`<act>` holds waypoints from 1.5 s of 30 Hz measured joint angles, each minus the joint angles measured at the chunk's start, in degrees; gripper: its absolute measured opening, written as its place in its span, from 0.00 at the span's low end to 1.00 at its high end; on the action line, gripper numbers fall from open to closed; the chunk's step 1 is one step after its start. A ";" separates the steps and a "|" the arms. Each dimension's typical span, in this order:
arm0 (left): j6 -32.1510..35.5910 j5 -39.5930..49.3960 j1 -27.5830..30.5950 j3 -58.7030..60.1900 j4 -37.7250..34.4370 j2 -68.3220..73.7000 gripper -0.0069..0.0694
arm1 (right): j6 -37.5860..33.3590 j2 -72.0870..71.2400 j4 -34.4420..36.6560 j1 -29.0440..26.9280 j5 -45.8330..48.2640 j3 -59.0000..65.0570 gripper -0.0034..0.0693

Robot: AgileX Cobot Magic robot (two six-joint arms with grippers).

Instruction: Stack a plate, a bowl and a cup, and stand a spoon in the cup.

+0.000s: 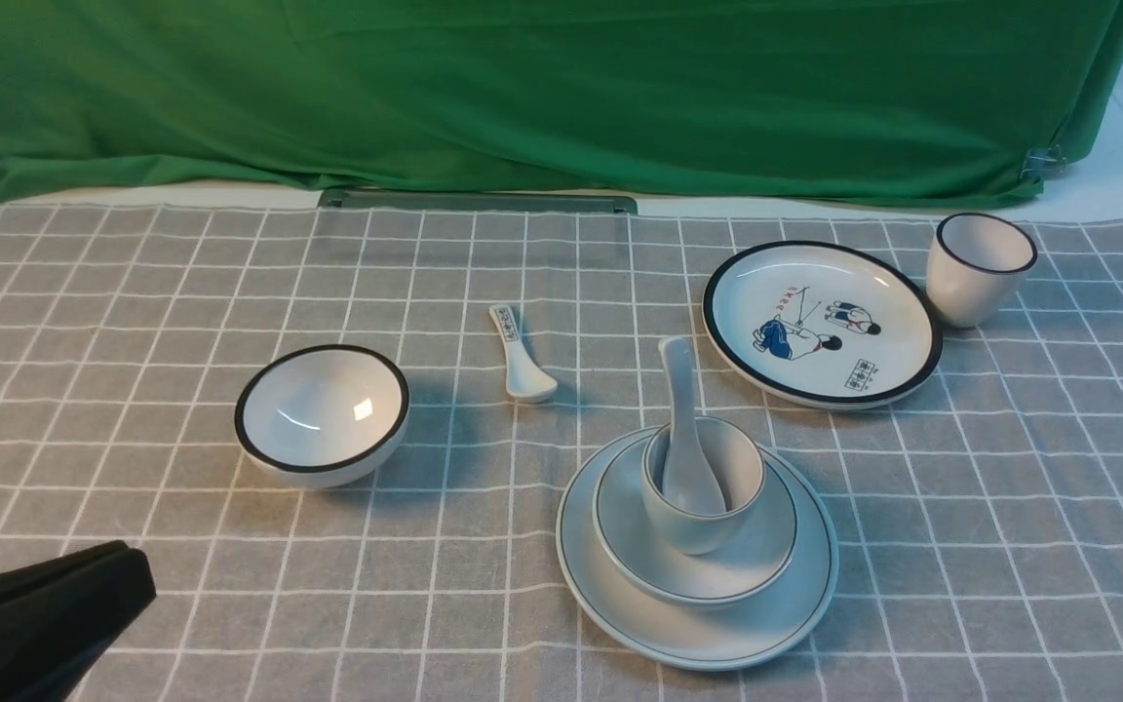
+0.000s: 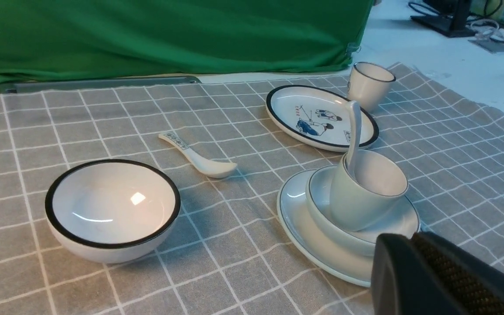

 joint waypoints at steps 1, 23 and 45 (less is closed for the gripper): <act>5.37 -0.70 1.81 0.45 -3.38 -0.84 0.11 | 0.00 0.00 0.00 0.00 0.00 0.00 0.29; 26.18 -7.32 31.82 20.91 -17.63 -14.69 0.11 | 0.00 0.00 0.00 0.00 0.18 0.00 0.37; 26.18 -7.32 31.76 20.91 -17.40 -14.69 0.11 | 0.00 0.00 0.00 0.00 0.18 0.00 0.37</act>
